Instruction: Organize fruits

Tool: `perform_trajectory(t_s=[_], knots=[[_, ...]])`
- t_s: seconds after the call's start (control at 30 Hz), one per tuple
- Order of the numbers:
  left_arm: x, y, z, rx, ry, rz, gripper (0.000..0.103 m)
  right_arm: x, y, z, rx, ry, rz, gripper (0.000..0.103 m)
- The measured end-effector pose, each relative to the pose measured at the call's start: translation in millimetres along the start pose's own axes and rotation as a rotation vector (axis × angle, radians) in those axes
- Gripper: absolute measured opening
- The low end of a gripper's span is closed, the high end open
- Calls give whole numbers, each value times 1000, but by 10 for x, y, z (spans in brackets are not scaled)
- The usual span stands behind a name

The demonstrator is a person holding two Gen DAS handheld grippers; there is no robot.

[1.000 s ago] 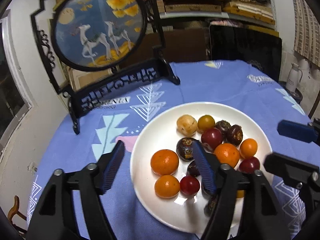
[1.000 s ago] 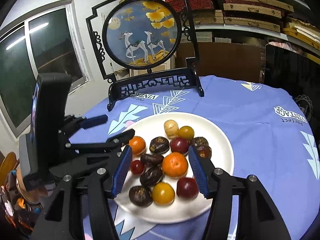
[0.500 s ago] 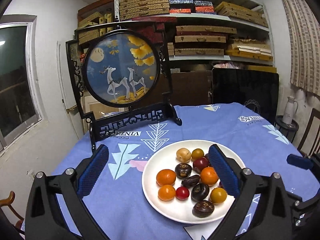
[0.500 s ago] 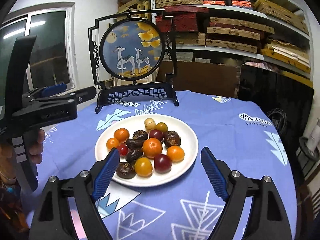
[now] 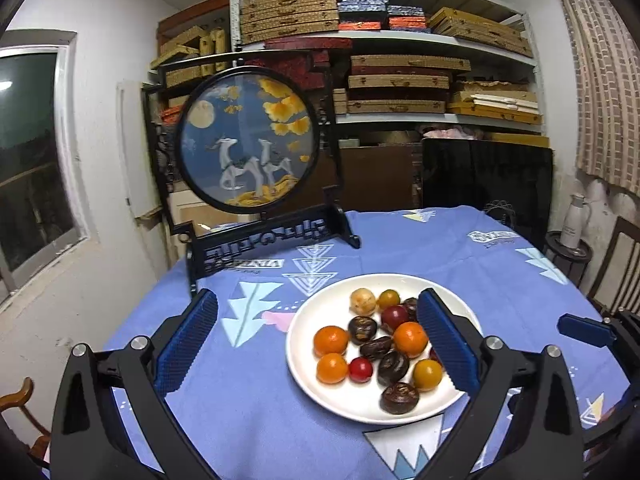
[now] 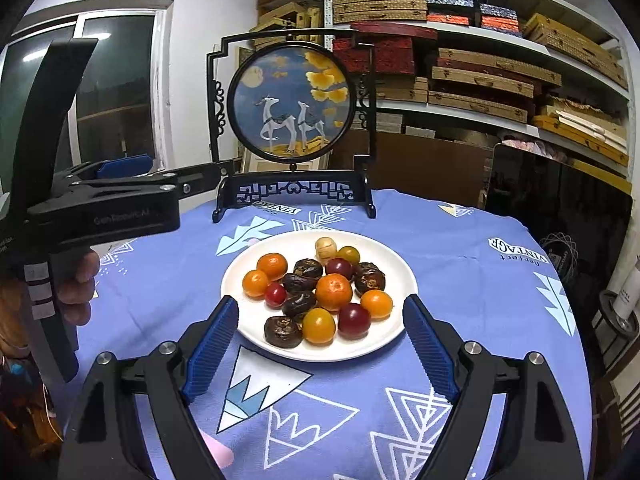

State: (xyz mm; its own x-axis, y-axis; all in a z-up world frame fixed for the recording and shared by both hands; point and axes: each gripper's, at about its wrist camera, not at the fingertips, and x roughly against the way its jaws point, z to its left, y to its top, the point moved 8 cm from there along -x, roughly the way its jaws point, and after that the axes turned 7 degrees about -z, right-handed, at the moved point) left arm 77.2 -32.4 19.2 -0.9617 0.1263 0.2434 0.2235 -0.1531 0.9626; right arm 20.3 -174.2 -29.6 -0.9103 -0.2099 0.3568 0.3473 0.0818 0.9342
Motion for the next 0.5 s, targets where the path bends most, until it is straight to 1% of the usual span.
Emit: perform_trajectory(t_s=[0.2, 0.33, 0.5], knots=[[-4, -6, 34, 16, 1, 11, 98, -26, -17, 72, 19, 4, 9, 85], [-67, -52, 58, 25, 2, 45, 98, -46, -41, 82, 24, 4, 19, 85], [-118, -108, 65, 17, 12, 68, 98, -86, -60, 76, 23, 3, 31, 85]])
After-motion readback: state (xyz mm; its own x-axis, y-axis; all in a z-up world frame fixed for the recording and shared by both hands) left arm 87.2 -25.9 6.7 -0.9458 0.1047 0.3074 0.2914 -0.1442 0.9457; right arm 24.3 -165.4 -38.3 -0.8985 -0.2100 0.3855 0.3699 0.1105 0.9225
